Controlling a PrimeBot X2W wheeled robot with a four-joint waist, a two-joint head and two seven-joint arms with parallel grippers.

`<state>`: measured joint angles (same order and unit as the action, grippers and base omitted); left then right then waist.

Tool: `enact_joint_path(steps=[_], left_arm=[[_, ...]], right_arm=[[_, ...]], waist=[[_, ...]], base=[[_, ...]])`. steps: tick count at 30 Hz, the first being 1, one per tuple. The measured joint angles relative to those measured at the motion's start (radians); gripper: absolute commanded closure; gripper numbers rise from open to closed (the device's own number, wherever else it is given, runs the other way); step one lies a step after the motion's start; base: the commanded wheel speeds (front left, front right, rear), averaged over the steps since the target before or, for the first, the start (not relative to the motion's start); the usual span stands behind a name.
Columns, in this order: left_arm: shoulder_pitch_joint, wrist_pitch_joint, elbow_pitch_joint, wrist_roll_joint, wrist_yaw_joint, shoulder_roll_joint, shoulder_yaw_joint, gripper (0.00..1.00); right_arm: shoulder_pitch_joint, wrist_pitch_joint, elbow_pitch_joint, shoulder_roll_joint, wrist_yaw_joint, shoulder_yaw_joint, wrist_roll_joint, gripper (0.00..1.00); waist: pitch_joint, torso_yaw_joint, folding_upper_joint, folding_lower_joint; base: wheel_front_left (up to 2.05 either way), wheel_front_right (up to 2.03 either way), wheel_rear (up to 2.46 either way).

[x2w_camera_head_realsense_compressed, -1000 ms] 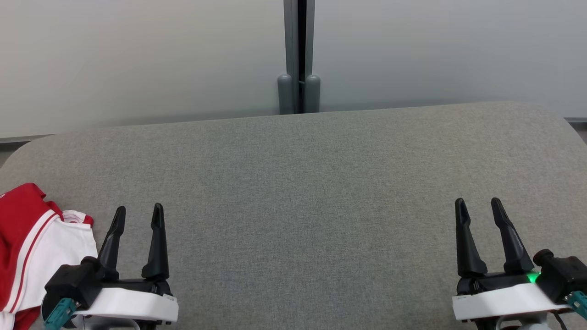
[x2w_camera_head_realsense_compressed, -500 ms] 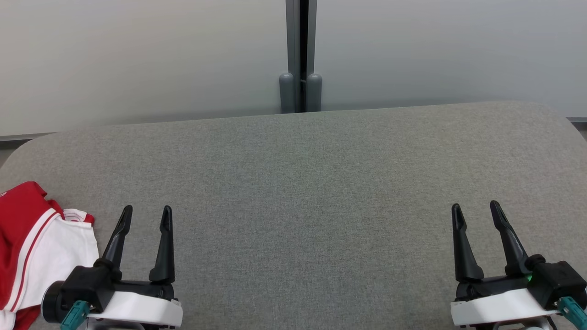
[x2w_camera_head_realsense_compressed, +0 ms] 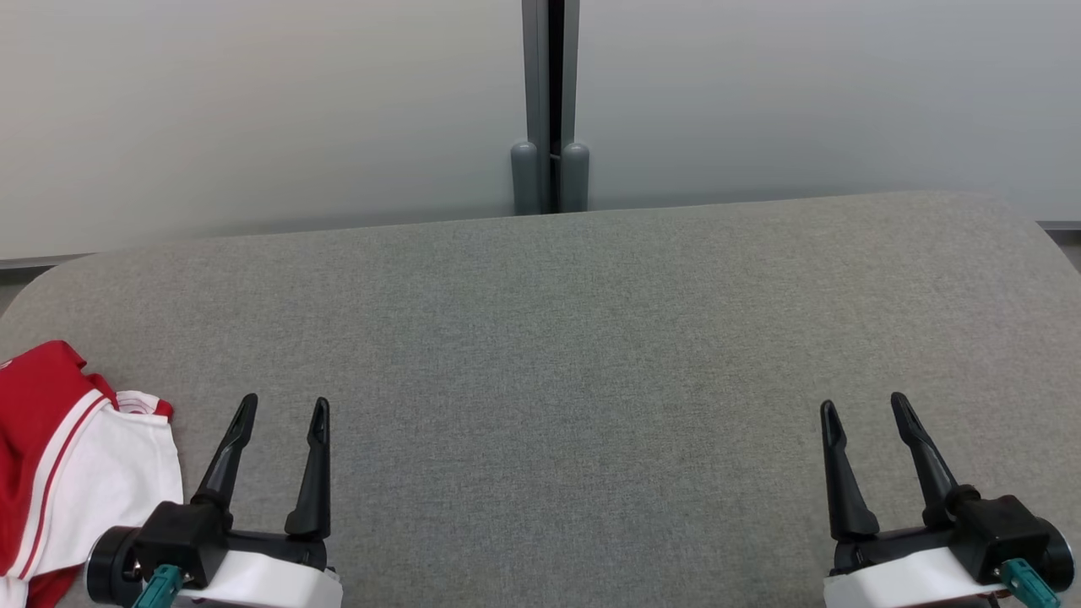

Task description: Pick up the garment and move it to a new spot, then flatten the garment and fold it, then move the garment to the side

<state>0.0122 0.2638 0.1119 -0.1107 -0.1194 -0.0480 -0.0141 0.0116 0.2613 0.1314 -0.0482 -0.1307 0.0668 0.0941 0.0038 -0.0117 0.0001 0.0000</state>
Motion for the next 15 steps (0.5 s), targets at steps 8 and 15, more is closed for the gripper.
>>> enact_joint_path(steps=[8,15], left_arm=[[0.002,0.000,0.017,0.000,-0.003,0.000,0.001,0.00],[0.002,0.000,0.026,-0.002,-0.004,0.000,0.001,0.00]], right_arm=[[0.005,0.000,0.016,0.000,0.000,0.016,0.002,0.00],[0.006,0.000,0.018,0.000,0.000,0.023,0.002,0.00]], waist=[[-0.006,-0.001,0.0000,0.0000],[-0.003,0.001,0.0000,0.0000]], base=[[0.00,0.00,0.00],[0.00,0.00,0.00]])
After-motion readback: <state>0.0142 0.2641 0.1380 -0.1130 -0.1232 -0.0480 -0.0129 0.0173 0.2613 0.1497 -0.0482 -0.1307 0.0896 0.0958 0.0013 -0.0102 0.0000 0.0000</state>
